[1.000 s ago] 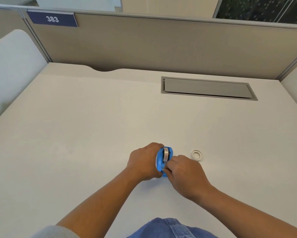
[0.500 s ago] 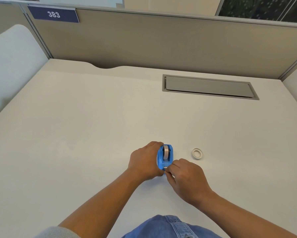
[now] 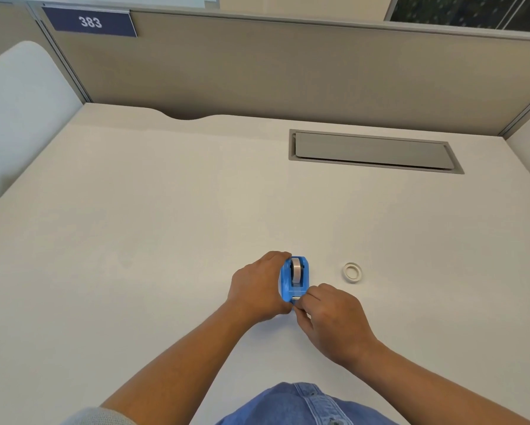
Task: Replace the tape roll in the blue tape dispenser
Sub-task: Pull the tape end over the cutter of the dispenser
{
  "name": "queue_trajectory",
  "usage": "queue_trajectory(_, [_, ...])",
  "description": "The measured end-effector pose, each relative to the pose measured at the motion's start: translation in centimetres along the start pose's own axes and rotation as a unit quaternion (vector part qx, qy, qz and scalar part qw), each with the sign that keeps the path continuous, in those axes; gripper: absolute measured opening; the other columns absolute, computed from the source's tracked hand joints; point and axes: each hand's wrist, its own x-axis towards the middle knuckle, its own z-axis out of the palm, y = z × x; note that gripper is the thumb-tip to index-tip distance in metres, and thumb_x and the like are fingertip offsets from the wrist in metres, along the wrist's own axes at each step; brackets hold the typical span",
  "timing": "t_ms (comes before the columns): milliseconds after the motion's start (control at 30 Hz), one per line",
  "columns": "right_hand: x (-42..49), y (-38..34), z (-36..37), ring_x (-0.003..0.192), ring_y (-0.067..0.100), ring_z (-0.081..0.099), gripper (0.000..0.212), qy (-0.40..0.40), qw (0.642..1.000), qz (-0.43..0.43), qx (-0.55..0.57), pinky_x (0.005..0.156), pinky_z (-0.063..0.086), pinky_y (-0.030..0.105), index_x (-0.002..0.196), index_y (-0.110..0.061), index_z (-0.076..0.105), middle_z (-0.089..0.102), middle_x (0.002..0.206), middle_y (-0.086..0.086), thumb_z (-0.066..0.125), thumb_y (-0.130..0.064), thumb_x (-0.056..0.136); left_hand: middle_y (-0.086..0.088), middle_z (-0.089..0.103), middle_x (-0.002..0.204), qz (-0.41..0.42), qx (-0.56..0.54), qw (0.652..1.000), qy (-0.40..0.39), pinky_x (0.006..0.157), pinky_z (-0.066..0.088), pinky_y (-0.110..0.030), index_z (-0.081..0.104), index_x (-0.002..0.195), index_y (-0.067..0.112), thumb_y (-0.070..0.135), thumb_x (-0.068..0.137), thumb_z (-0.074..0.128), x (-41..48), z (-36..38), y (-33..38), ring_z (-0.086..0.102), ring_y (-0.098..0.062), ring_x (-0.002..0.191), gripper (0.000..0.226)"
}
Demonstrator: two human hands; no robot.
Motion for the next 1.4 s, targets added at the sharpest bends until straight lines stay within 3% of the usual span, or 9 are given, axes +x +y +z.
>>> queue_trajectory(300, [0.5, 0.3, 0.7, 0.051, 0.015, 0.055, 0.012, 0.006, 1.0, -0.006, 0.005, 0.042, 0.049, 0.028, 0.071, -0.015, 0.068, 0.064, 0.061, 0.001, 0.077, -0.022, 0.074, 0.017, 0.051, 0.137, 0.001, -0.009, 1.0, 0.0, 0.082, 0.046, -0.025, 0.038, 0.138, 0.034, 0.042, 0.062, 0.083, 0.1, -0.1, 0.0, 0.061, -0.01, 0.108, 0.089])
queue_trajectory(933, [0.0, 1.6, 1.2, 0.06, 0.015, 0.057, 0.013, -0.013, 0.998, -0.067, 0.016, 0.047, 0.048, 0.024, 0.084, -0.016, 0.071, 0.068, 0.072, 0.002, 0.079, -0.02, 0.076, 0.017, 0.048, 0.141, 0.009, -0.007, 1.0, 0.002, 0.085, 0.047, -0.024, 0.035, 0.141, 0.036, 0.048, 0.061, 0.082, 0.2, 0.2, -0.3, 0.059, -0.008, 0.111, 0.094])
queue_trajectory(1167, [0.0, 1.8, 1.4, 0.062, 0.017, 0.053, 0.008, -0.013, 0.998, -0.056, 0.005, 0.044, 0.044, 0.028, 0.083, -0.018, 0.069, 0.065, 0.073, 0.0, 0.074, -0.021, 0.079, 0.018, 0.047, 0.141, 0.008, -0.007, 1.0, 0.0, 0.085, 0.046, -0.023, 0.034, 0.142, 0.035, 0.046, 0.062, 0.082, 0.2, 0.0, -0.2, 0.06, -0.009, 0.108, 0.093])
queue_trajectory(1400, [-0.4, 1.7, 1.2, 0.062, 0.015, 0.056, 0.018, -0.008, 0.999, -0.04, 0.021, 0.046, 0.043, 0.023, 0.088, -0.019, 0.071, 0.068, 0.076, -0.002, 0.079, -0.026, 0.074, 0.016, 0.048, 0.141, 0.009, -0.007, 1.0, 0.001, 0.089, 0.047, -0.026, 0.035, 0.141, 0.034, 0.048, 0.063, 0.082, 0.1, -0.1, -0.1, 0.058, -0.01, 0.111, 0.092])
